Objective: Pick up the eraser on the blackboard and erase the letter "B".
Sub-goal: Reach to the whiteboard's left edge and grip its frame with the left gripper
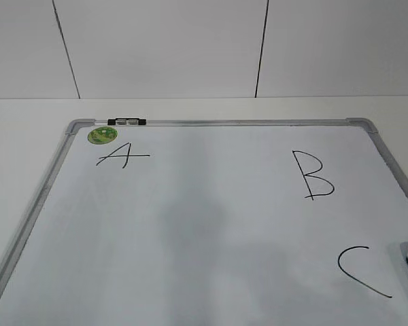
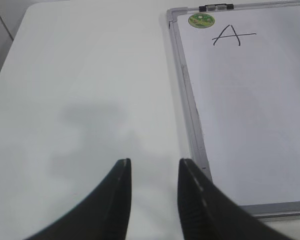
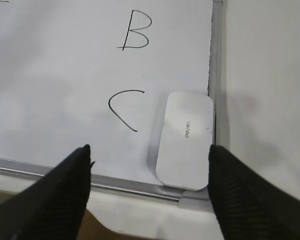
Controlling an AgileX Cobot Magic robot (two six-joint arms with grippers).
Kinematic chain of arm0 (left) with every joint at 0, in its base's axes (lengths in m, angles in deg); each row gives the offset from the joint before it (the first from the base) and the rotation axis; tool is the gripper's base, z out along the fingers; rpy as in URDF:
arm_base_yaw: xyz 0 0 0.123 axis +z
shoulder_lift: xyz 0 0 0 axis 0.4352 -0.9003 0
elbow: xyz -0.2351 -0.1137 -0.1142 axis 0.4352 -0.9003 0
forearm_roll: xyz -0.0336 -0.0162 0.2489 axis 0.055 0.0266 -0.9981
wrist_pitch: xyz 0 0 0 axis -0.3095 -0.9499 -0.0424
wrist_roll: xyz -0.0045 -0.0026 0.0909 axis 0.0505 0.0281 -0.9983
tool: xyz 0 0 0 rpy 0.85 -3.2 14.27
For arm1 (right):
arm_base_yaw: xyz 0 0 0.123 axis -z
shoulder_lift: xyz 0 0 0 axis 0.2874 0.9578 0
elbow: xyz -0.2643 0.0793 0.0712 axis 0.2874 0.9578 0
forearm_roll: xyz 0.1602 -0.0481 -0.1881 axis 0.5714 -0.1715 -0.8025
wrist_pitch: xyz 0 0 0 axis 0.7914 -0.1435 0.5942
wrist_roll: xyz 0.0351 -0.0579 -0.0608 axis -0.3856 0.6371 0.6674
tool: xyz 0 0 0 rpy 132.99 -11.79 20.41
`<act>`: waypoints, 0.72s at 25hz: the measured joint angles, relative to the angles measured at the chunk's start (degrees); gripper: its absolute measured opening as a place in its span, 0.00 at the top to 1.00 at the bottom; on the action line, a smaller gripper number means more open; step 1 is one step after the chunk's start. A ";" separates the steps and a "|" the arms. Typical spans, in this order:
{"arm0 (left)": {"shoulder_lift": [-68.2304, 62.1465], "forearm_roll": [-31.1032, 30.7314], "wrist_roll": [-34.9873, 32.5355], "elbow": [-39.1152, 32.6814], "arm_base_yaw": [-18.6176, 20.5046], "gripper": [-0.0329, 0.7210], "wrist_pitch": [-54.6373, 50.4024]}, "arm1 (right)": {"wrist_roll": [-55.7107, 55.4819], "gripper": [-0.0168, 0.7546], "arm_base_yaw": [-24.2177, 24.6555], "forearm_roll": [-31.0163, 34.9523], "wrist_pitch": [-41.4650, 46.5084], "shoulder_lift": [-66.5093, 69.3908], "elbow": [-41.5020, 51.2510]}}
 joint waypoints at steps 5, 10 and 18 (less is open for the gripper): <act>-1.94 1.34 0.00 1.28 0.00 0.64 -1.09 | -2.96 0.22 0.00 -1.98 2.49 3.91 -2.09; -11.16 0.56 0.00 6.56 0.00 0.64 -5.86 | -10.52 0.22 0.00 -6.87 3.85 8.36 -5.23; -29.08 0.93 0.00 14.20 0.00 0.64 -8.29 | -15.49 0.22 0.00 -7.73 3.99 16.22 -5.89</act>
